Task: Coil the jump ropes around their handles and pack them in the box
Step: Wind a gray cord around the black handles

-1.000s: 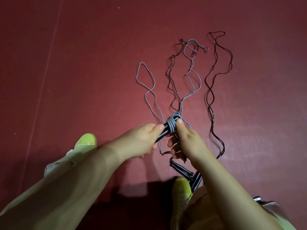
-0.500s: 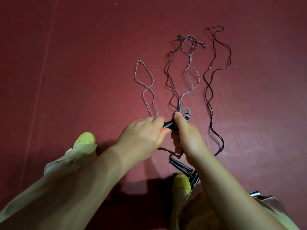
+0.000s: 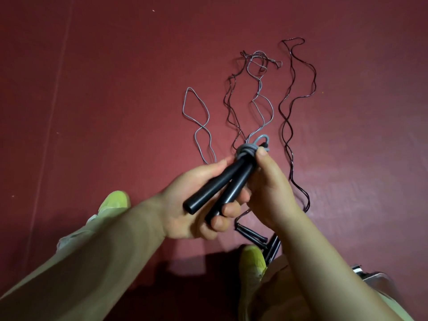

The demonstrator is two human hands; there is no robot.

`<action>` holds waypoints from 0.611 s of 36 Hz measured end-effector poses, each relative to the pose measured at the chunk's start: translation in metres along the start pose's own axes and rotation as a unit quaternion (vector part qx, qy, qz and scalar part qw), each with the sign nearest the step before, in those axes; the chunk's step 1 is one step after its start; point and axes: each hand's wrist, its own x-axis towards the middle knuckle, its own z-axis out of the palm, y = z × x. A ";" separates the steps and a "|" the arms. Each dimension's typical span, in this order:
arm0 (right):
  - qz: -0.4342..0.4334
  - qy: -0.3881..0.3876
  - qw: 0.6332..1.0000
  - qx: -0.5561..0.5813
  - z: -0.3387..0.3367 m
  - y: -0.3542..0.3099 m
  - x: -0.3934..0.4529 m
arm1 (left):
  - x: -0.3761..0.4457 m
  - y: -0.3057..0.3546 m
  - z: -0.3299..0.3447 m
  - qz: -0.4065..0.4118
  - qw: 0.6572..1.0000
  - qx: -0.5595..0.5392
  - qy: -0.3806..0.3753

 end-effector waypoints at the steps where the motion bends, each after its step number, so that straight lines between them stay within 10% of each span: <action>1: 0.001 -0.014 1.000 0.002 0.000 -0.001 0.001 | -0.001 0.002 -0.001 0.007 1.000 0.017 0.005; 22: 0.030 0.152 0.957 -0.246 -0.002 0.011 0.002 | 0.007 -0.005 -0.027 0.100 0.907 0.331 0.240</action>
